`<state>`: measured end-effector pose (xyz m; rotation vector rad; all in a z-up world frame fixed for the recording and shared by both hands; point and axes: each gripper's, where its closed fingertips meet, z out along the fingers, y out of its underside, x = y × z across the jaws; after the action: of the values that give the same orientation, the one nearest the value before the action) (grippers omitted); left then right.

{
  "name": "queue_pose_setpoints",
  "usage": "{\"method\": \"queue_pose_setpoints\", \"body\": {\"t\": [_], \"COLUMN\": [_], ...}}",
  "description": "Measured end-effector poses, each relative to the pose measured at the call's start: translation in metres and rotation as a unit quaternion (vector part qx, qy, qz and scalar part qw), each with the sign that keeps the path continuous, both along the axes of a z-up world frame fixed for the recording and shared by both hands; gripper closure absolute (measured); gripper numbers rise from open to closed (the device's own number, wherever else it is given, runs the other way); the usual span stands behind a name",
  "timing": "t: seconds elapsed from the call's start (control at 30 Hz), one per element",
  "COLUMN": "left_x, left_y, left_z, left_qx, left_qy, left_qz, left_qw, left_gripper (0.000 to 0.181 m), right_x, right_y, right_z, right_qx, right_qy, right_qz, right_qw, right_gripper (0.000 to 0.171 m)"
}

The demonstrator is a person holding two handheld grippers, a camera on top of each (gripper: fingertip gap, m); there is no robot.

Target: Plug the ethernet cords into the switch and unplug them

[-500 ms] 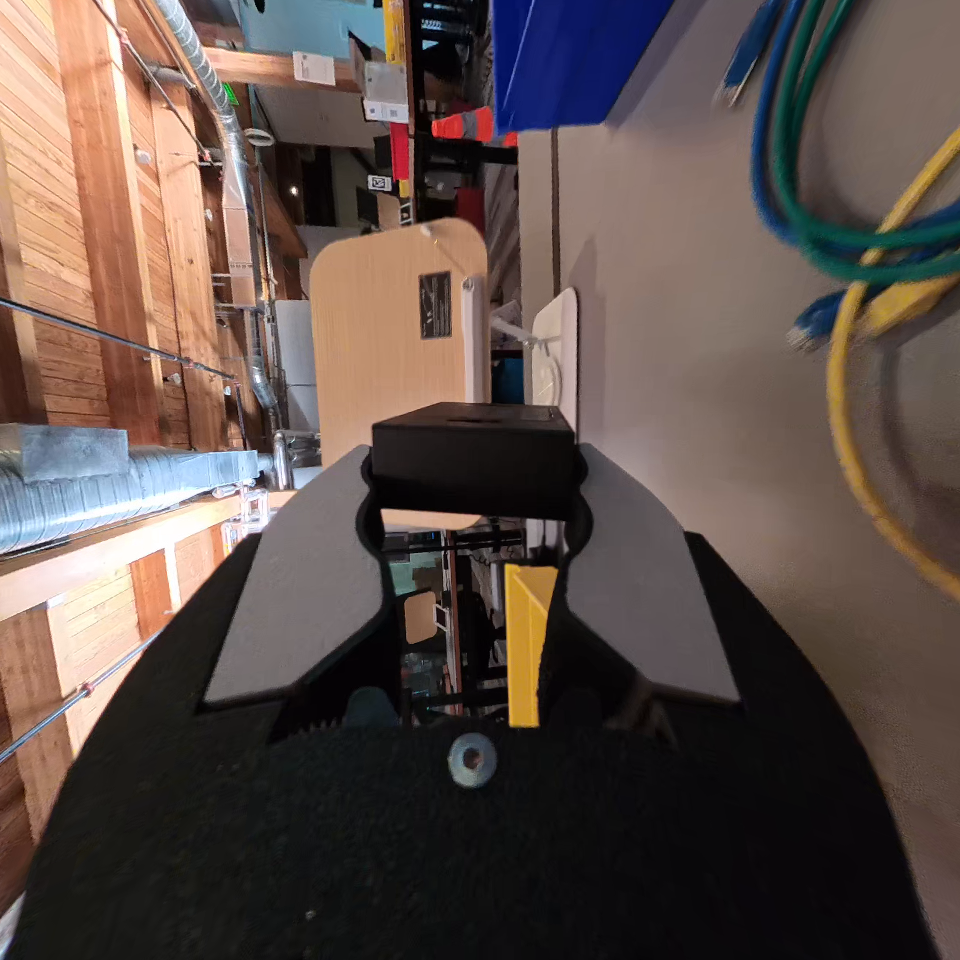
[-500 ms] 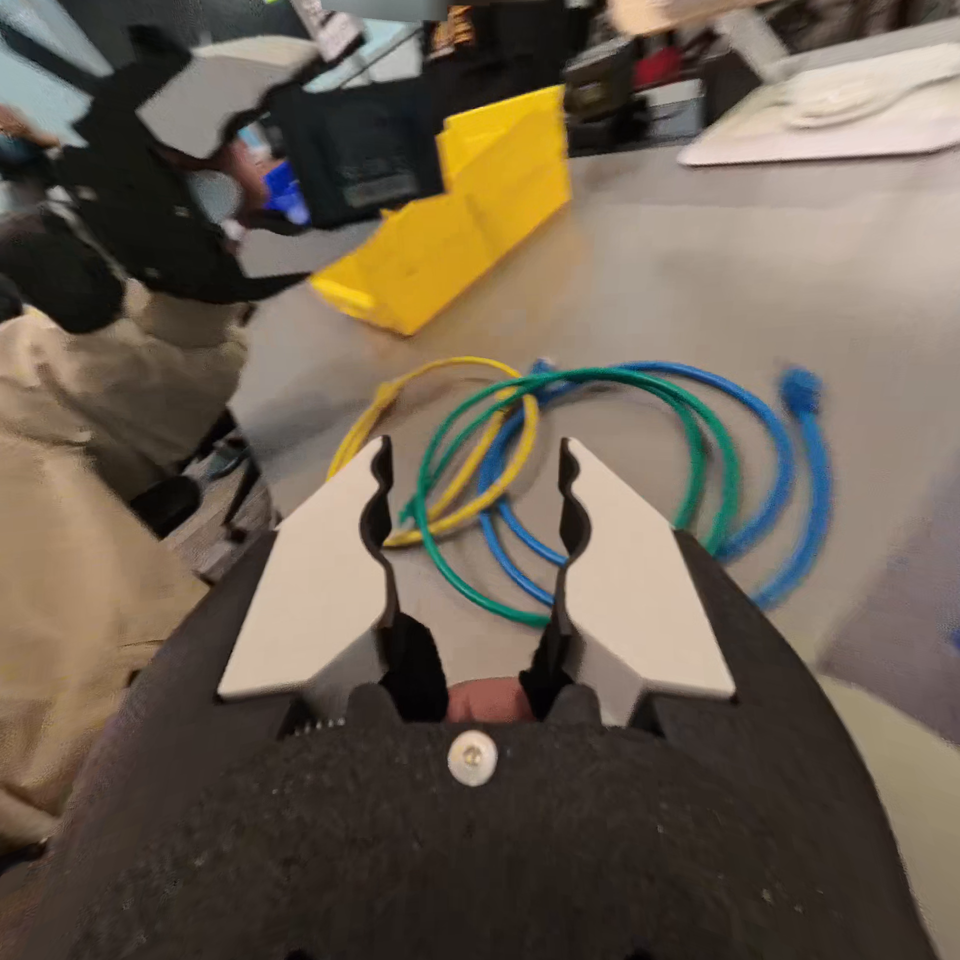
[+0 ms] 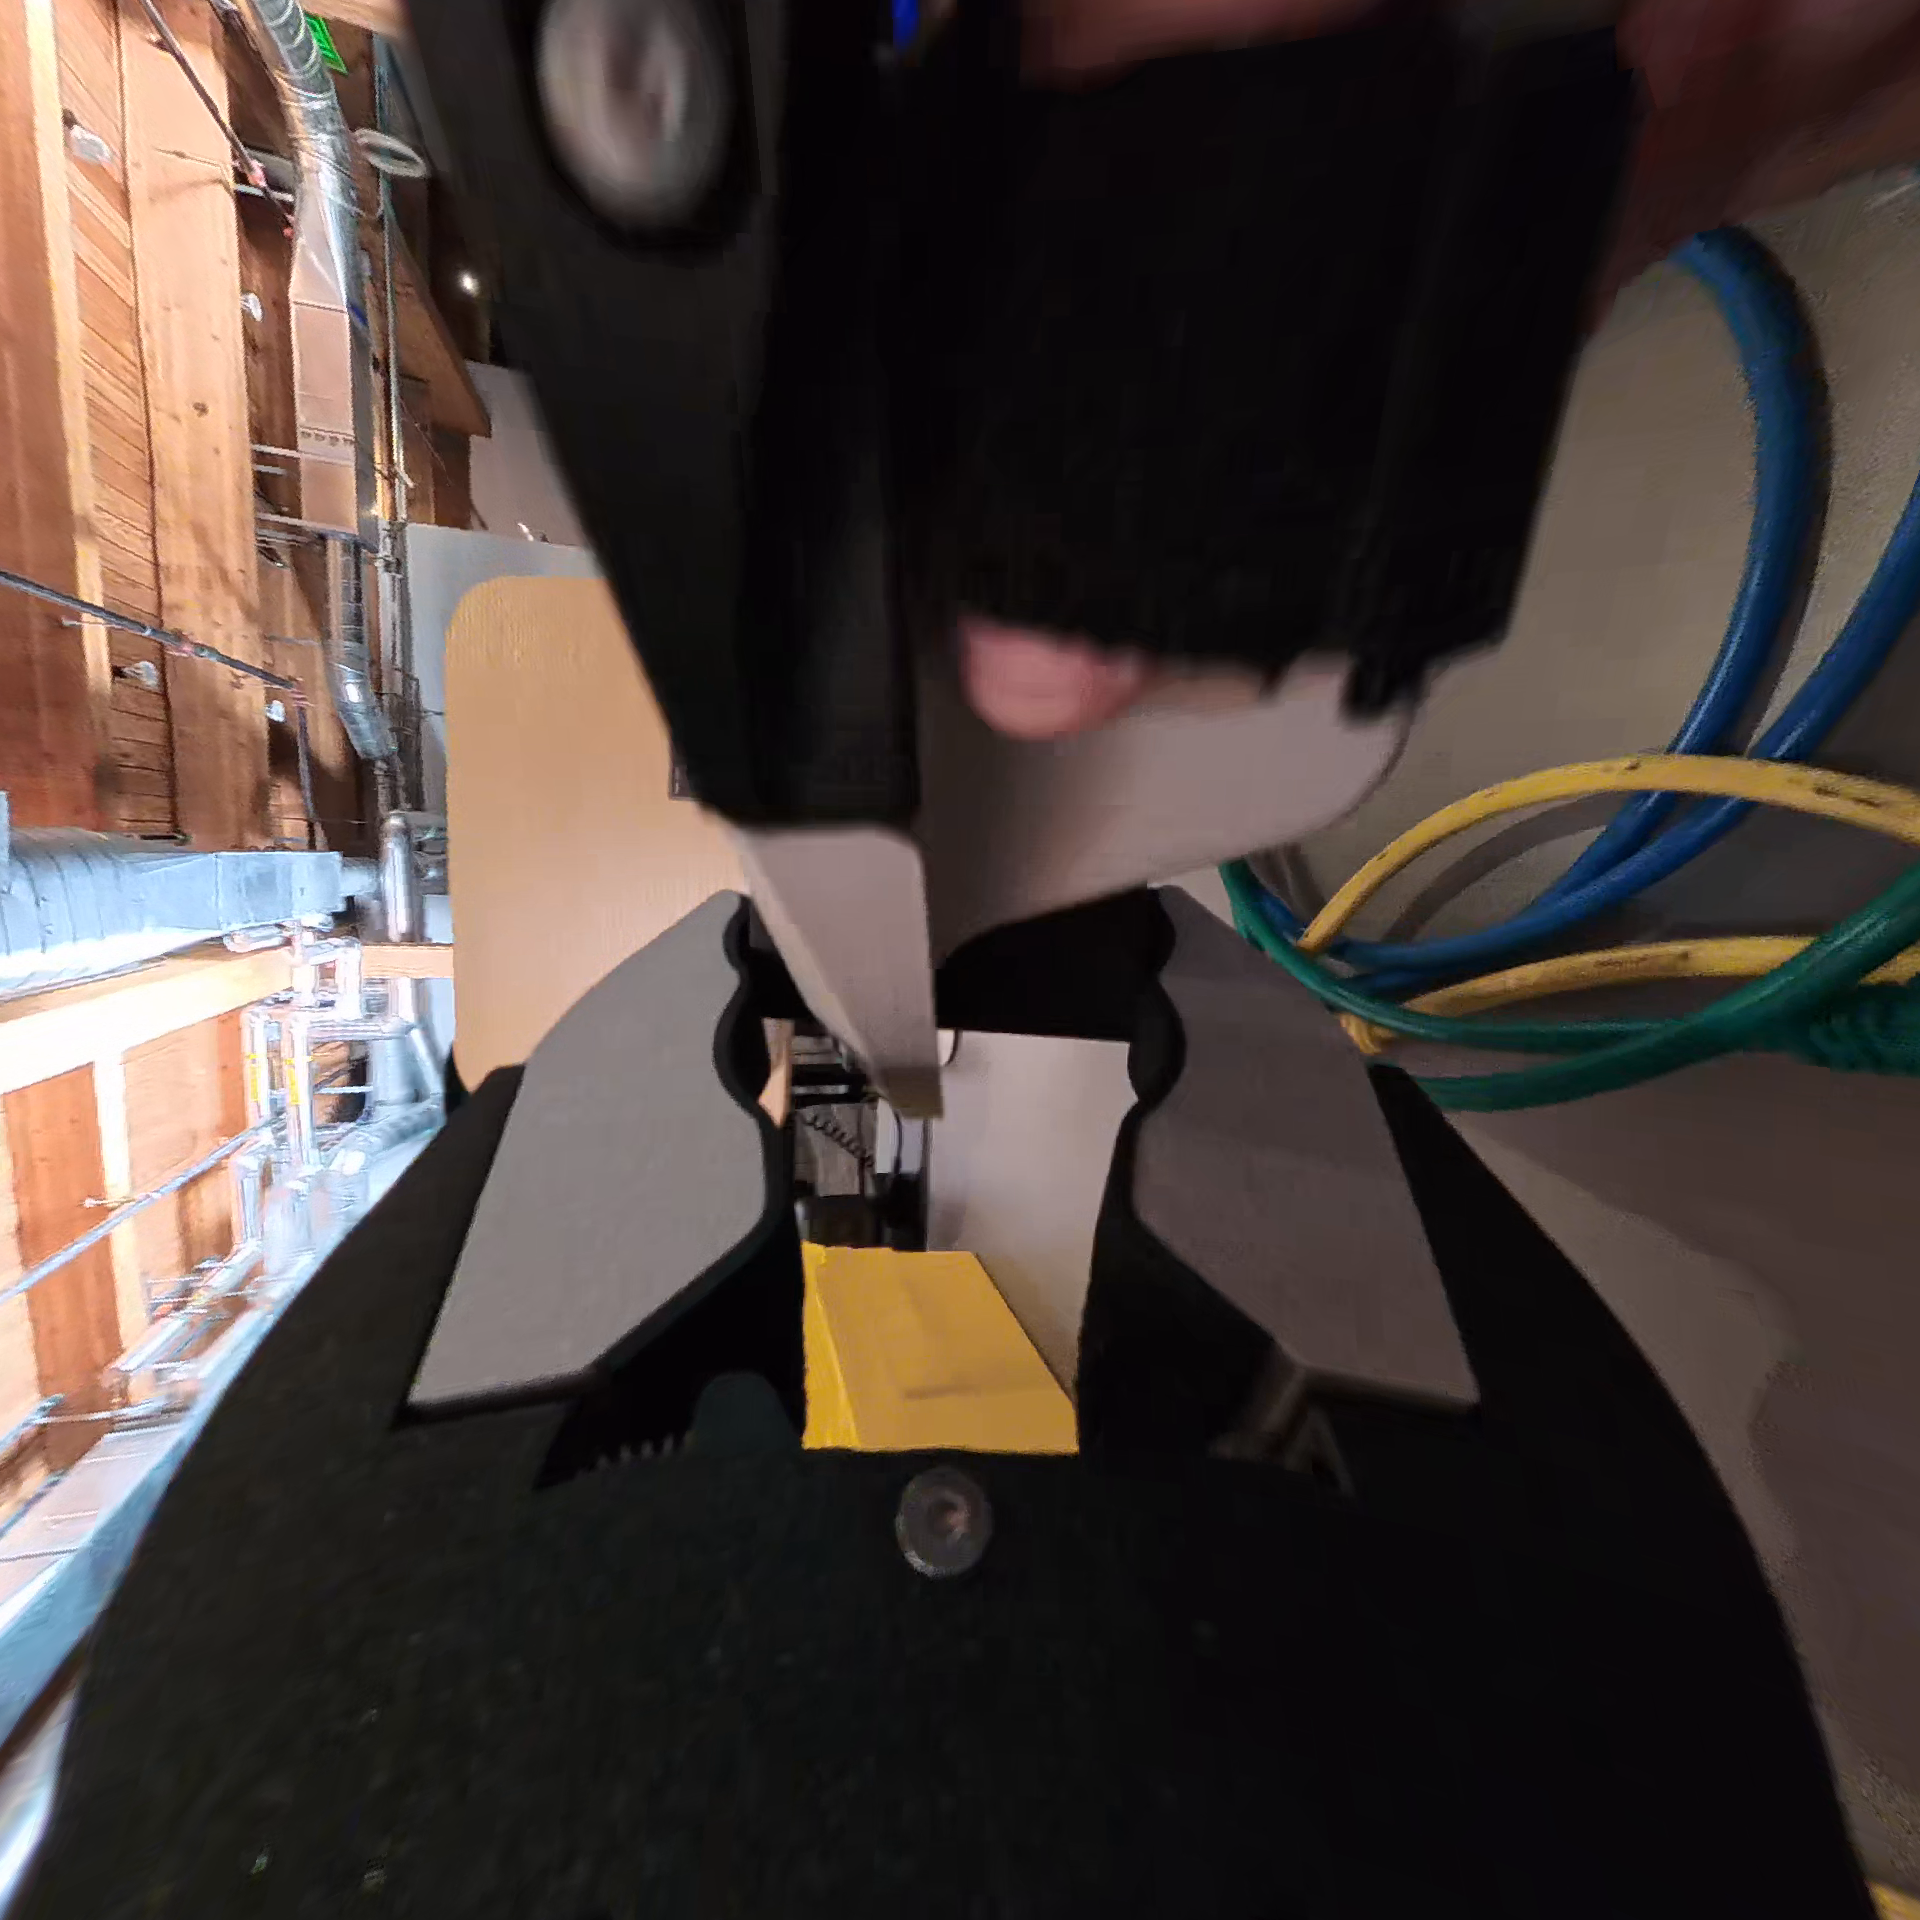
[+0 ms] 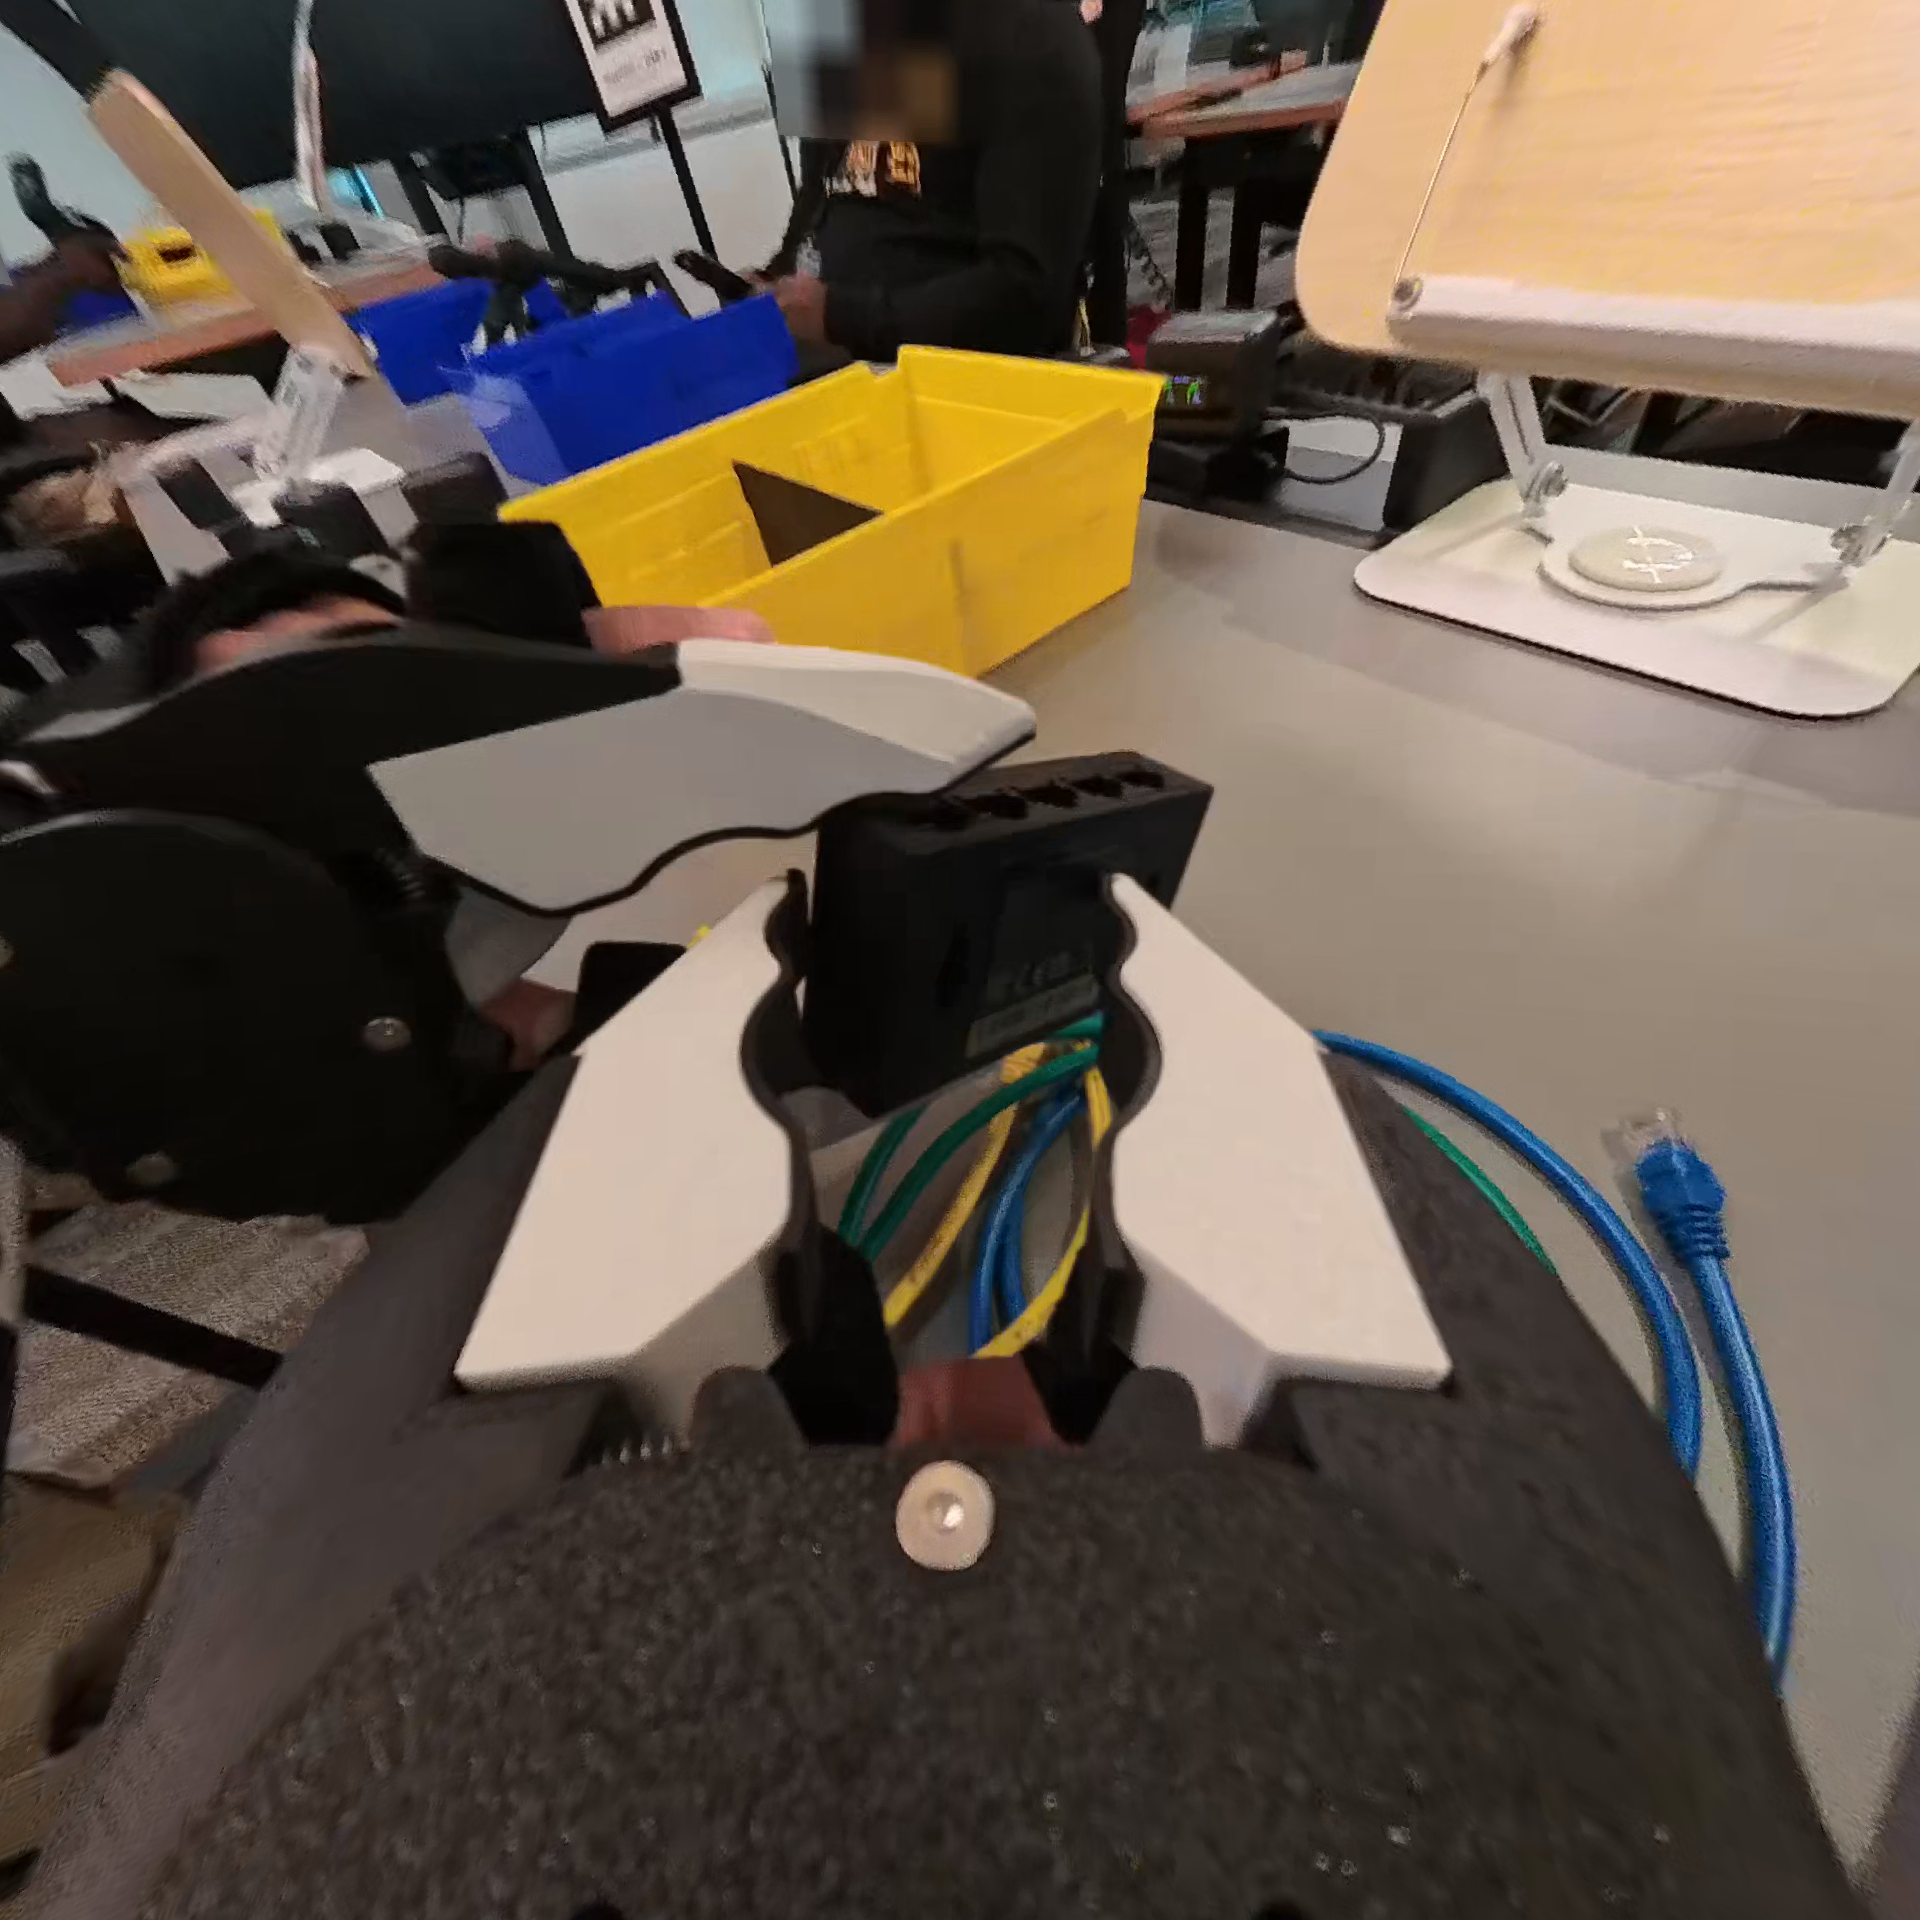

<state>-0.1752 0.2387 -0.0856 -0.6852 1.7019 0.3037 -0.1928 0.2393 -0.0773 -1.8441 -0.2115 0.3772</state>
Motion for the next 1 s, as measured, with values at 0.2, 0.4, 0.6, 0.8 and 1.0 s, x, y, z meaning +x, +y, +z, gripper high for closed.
{"method": "queue_pose_setpoints", "body": {"t": [0.2, 0.4, 0.6, 0.8, 1.0], "left_x": [0.012, 0.008, -0.025, -0.038, -0.045], "left_y": [-0.013, -0.021, -0.038, -0.046, -0.088], "left_z": [-0.007, -0.017, -0.018, 0.010, 0.017], "left_qx": [0.017, -0.045, -0.462, -0.737, -0.755], "left_qy": [0.008, 0.008, -0.113, -0.178, -0.116], "left_qz": [0.018, 0.016, 0.019, -0.117, -0.222], "left_qw": [1.000, 0.999, 0.880, 0.641, 0.607], "left_gripper": [0.115, 0.119, 0.140, 0.126, 0.129], "right_x": [-0.001, 0.013, 0.040, 0.008, -0.036], "right_y": [0.000, -0.002, -0.025, -0.058, -0.083], "right_z": [-0.018, -0.030, -0.013, 0.013, 0.002], "right_qx": [-0.028, -0.028, 0.061, 0.108, 0.073], "right_qy": [-0.014, -0.011, 0.011, 0.076, 0.107], "right_qz": [-0.008, 0.001, 0.053, 0.178, 0.296], "right_qw": [0.999, 1.000, 0.997, 0.975, 0.946], "right_gripper": [0.137, 0.145, 0.145, 0.145, 0.145]}}
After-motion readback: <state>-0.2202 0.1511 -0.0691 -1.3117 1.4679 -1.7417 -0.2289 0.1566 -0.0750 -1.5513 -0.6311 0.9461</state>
